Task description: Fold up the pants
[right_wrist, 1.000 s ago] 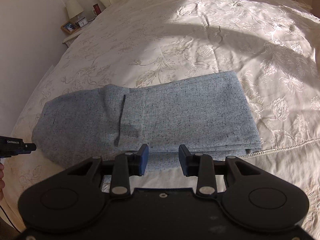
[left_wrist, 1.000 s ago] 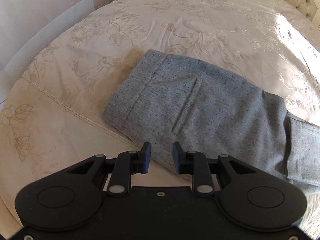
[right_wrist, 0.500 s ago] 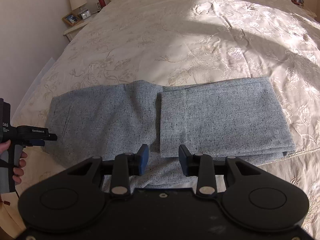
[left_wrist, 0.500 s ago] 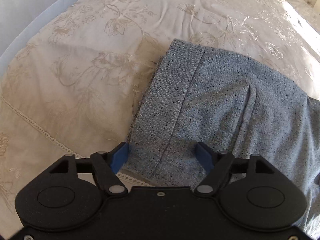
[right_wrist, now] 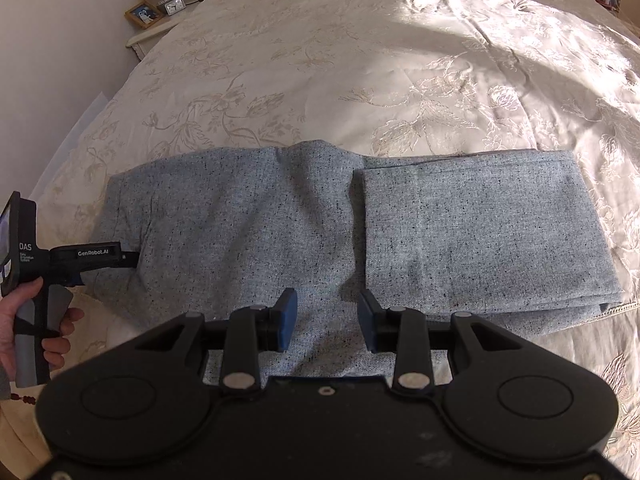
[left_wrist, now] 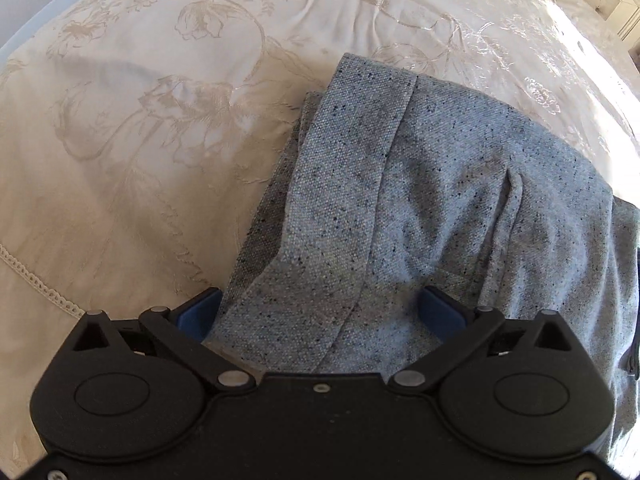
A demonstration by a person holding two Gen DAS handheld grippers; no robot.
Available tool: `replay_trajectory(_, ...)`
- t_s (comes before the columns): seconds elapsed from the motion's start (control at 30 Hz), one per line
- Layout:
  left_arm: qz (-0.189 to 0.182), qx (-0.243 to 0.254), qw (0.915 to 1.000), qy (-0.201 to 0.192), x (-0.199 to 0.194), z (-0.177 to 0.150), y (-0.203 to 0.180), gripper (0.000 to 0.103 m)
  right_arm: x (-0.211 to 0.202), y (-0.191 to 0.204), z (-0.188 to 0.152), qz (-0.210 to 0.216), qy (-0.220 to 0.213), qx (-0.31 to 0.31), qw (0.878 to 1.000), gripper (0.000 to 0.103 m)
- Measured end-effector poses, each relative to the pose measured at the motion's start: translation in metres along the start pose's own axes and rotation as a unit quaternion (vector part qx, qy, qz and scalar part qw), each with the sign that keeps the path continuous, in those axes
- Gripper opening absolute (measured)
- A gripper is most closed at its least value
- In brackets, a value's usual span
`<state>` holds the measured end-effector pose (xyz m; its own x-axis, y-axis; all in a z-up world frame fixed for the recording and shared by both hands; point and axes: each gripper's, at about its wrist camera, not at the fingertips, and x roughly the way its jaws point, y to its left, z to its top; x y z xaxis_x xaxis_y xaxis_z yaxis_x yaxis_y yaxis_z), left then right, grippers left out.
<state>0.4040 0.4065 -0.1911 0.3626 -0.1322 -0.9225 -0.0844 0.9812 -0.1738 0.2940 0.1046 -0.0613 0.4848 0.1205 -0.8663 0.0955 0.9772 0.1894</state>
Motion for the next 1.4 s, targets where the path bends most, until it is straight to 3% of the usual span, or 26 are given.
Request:
replay_trajectory(0.07,-0.005,0.003,1.0000,-0.006,-0.003,0.000,0.000,0.094,0.003,0.004,0.000,0.002,0.005,-0.003,1.000,0.036)
replay_trajectory(0.13,-0.017,0.012,0.9997,-0.016,-0.012,0.001,-0.003,0.067,0.005,0.007,0.000,0.004,0.010,-0.008,1.000,0.036)
replay_trajectory(0.2,-0.006,0.017,0.9994,-0.028,-0.023,0.001,-0.007,0.053,0.005,0.009,0.000,0.005,0.012,-0.012,1.000,0.035)
replay_trajectory(0.43,0.024,0.039,0.9966,-0.069,-0.061,-0.004,-0.027,0.029,0.005,0.008,0.000,0.013,0.010,-0.013,1.000,0.035)
replay_trajectory(0.73,0.032,0.051,0.9928,-0.103,-0.111,-0.004,-0.065,0.026,0.006,-0.016,-0.003,0.014,-0.002,-0.023,1.000,0.035)
replay_trajectory(0.93,0.040,0.059,0.9904,-0.118,-0.141,-0.007,-0.095,0.025,0.036,-0.054,0.014,-0.009,-0.014,-0.023,1.000,0.035)
replay_trajectory(1.03,0.049,0.062,0.9892,-0.123,-0.151,-0.008,-0.116,0.025,0.064,-0.071,0.022,-0.010,0.003,-0.018,1.000,0.035)
replay_trajectory(1.1,0.049,0.063,0.9887,-0.127,-0.160,-0.010,-0.129,0.025,0.091,-0.079,0.024,-0.001,0.035,-0.024,0.999,0.036)
replay_trajectory(1.17,0.050,0.070,0.9872,-0.134,-0.170,-0.013,-0.146,0.025,0.103,-0.084,0.026,0.015,0.034,-0.045,0.998,0.036)
replay_trajectory(1.27,0.046,0.087,0.9841,-0.148,-0.185,-0.017,-0.179,0.025,0.097,-0.091,0.036,0.045,0.041,-0.062,0.996,0.036)
replay_trajectory(1.4,0.027,0.112,0.9793,-0.166,-0.200,-0.023,-0.236,0.024,0.069,-0.125,0.038,0.083,0.017,-0.029,0.996,0.035)
